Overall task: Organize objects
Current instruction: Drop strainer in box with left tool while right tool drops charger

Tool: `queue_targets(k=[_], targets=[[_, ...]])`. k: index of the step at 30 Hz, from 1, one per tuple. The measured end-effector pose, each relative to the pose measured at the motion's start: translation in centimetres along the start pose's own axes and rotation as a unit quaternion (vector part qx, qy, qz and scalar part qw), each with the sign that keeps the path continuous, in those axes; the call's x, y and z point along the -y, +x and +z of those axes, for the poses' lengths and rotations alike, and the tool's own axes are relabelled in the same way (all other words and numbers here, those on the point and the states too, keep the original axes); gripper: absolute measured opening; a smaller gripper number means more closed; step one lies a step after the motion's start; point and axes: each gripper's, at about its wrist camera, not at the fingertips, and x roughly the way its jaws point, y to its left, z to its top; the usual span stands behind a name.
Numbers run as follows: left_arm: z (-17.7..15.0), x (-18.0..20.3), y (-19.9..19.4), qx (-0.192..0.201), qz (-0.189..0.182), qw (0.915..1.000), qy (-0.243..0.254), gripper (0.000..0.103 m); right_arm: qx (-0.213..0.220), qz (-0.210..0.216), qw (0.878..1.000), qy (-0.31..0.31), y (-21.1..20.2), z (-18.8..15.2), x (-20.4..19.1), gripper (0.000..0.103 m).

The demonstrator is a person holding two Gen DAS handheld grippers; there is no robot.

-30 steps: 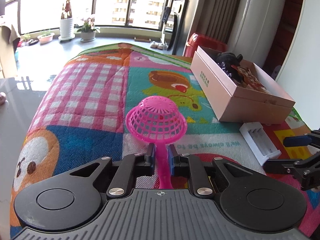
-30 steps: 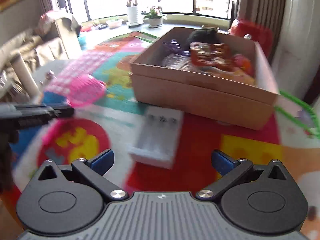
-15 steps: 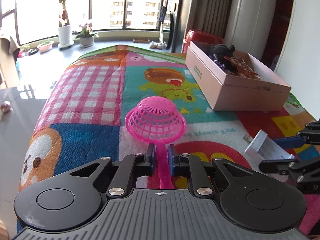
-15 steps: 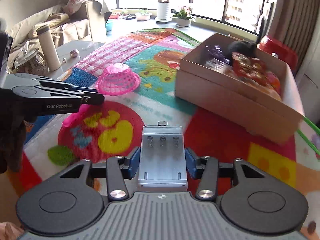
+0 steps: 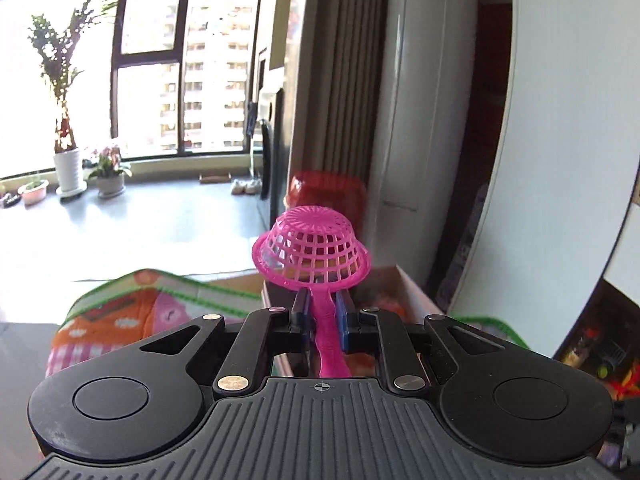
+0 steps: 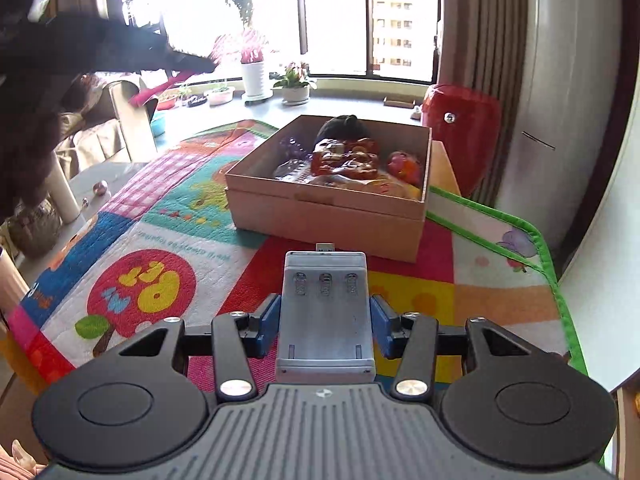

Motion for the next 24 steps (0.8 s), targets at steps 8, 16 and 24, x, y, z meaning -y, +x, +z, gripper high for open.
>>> queue_targets(k=[8, 16, 24], targets=[[-3.1, -0.7, 11.7, -0.049, -0.013, 0.9901, -0.131, 0.019, -0.019, -0.022, 0.999, 0.020, 1.4, -0.5, 1.4, 0.047], [-5.8, -3.7, 8.4, -0.034, -0.034, 0.9861, -0.159, 0.019, -0.022, -0.038, 0.999, 0.028, 1.9, 0.5, 2.3, 0.047], [-7.0, -3.9, 4.9, -0.068, -0.007, 0.9943, -0.081, 0.019, 0.054, -0.027, 0.997, 0.047, 2.9, 9.7, 3.8, 0.047]])
